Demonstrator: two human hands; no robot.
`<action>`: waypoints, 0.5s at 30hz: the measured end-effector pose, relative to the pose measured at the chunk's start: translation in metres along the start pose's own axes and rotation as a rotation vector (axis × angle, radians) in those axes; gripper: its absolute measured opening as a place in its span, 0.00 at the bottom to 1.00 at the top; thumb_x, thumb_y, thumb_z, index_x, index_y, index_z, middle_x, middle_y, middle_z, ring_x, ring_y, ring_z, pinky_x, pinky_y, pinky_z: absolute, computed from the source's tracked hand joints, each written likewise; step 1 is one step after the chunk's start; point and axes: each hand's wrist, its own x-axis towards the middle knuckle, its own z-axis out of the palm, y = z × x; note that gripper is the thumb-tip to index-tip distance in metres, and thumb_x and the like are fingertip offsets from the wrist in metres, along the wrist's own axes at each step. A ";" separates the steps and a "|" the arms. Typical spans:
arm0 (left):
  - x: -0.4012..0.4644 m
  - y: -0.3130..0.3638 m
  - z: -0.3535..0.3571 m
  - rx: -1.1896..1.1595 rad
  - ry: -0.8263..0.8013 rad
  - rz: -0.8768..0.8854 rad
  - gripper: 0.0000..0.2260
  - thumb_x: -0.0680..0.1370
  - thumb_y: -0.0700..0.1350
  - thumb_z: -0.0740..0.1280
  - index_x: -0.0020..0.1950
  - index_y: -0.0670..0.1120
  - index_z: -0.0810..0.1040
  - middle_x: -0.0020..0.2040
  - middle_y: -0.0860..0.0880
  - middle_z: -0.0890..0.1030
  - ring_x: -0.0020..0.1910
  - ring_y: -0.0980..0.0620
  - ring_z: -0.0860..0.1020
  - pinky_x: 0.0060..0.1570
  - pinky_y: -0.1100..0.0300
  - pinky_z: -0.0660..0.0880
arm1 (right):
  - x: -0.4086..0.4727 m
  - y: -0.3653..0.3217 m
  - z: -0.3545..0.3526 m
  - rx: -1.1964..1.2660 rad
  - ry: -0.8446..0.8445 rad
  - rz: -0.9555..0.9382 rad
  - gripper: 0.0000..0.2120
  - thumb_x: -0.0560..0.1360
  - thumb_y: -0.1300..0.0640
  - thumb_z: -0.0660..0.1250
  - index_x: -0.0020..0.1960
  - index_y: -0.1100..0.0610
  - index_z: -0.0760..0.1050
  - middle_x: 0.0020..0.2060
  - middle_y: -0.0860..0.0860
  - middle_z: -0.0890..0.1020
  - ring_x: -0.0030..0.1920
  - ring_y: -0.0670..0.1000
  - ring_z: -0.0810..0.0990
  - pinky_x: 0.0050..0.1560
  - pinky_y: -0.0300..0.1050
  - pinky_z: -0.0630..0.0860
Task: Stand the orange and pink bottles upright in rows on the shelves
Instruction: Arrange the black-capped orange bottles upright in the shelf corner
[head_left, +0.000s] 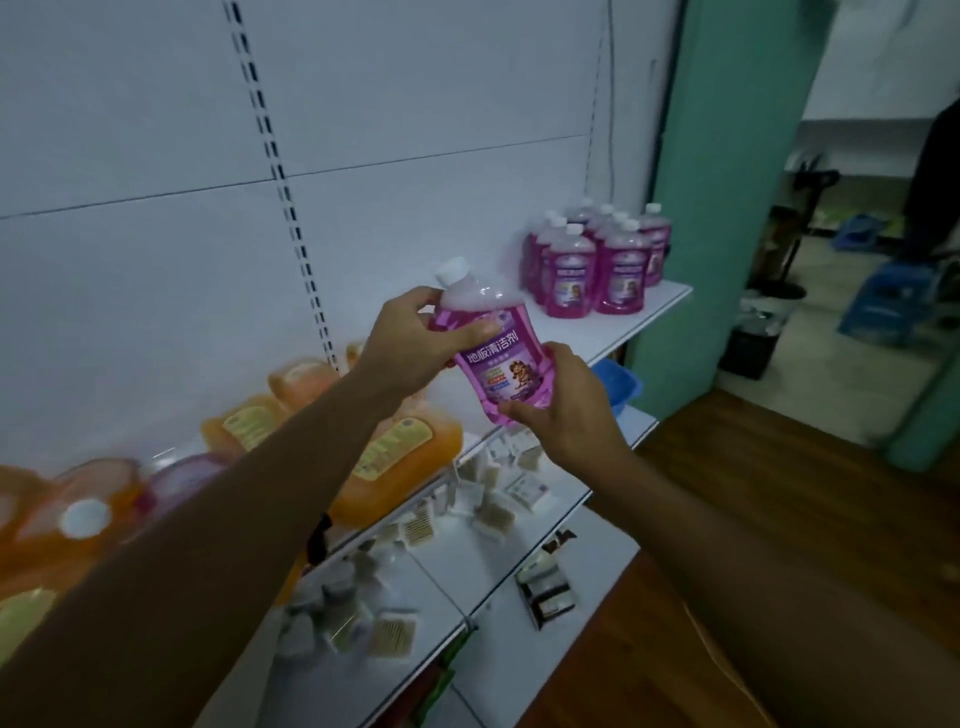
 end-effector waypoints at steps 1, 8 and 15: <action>0.015 -0.004 0.011 0.010 -0.035 0.001 0.21 0.69 0.48 0.77 0.58 0.44 0.75 0.49 0.46 0.84 0.43 0.52 0.84 0.36 0.65 0.78 | 0.009 0.013 -0.001 0.005 0.014 0.033 0.29 0.66 0.52 0.78 0.62 0.53 0.69 0.53 0.51 0.77 0.49 0.48 0.77 0.46 0.39 0.76; 0.135 -0.044 0.080 0.106 -0.181 0.119 0.31 0.67 0.57 0.74 0.65 0.45 0.74 0.58 0.48 0.81 0.53 0.48 0.81 0.52 0.48 0.81 | 0.095 0.088 0.000 -0.030 0.059 0.185 0.27 0.68 0.55 0.77 0.62 0.57 0.68 0.55 0.54 0.79 0.53 0.53 0.78 0.51 0.44 0.75; 0.237 -0.080 0.135 0.203 -0.219 0.157 0.30 0.69 0.57 0.75 0.68 0.49 0.73 0.60 0.50 0.80 0.54 0.50 0.80 0.55 0.49 0.80 | 0.184 0.155 0.003 -0.078 0.064 0.321 0.28 0.69 0.53 0.76 0.63 0.57 0.67 0.57 0.52 0.79 0.56 0.53 0.78 0.53 0.45 0.75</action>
